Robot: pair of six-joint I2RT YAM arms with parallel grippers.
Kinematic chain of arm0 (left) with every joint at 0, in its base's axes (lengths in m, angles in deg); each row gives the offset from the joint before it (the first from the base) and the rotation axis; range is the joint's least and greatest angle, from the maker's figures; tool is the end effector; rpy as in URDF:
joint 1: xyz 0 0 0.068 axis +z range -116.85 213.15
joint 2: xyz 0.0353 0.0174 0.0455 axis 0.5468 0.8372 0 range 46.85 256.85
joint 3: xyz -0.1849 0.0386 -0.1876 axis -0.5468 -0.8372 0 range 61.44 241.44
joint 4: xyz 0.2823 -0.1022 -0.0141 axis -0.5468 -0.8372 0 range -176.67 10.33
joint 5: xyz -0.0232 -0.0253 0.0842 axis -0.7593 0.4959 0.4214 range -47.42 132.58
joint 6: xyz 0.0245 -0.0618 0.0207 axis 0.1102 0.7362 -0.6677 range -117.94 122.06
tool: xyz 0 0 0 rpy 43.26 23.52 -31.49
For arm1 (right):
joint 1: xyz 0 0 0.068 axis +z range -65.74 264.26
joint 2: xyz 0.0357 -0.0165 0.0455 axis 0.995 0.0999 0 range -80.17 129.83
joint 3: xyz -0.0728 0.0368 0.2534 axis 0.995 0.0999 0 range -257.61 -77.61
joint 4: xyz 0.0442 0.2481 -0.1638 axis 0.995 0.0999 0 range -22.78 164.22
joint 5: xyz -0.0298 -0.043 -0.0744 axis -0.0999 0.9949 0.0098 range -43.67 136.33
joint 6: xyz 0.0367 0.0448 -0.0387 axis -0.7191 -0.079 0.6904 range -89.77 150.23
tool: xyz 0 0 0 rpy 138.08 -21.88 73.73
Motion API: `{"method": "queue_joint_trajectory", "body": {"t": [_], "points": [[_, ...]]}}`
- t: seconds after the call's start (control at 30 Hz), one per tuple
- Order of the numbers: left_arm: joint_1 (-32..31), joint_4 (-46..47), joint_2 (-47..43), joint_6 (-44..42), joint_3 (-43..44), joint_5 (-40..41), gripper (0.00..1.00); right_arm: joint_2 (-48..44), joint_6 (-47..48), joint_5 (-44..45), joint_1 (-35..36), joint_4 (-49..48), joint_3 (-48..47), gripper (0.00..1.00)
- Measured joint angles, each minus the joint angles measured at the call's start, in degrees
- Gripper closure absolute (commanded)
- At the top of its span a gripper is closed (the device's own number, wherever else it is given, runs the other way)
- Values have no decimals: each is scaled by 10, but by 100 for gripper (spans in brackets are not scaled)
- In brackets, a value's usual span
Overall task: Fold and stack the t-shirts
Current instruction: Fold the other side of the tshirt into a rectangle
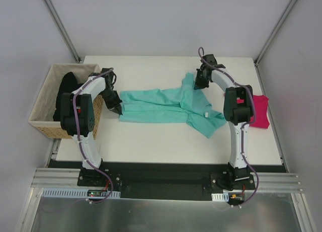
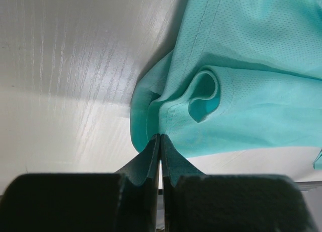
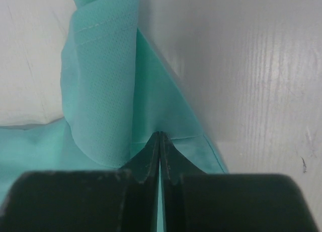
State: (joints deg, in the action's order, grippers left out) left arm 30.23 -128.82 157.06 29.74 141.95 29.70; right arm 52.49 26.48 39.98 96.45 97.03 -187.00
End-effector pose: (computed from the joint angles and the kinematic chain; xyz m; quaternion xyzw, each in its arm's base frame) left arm 0.4112 -0.0336 0.1383 -0.2014 0.9683 -0.1331 0.0636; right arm 0.5454 0.1241 0.1404 -0.0871 0.9432 0.0959 0.3058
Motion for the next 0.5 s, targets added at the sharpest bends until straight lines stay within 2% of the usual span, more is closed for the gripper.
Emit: {"method": "queue_joint_trajectory", "body": {"t": [0.5], "points": [[0, -20, 9, 0, 29, 1, 100, 21, -29, -18, -8, -7, -23, 99]]}}
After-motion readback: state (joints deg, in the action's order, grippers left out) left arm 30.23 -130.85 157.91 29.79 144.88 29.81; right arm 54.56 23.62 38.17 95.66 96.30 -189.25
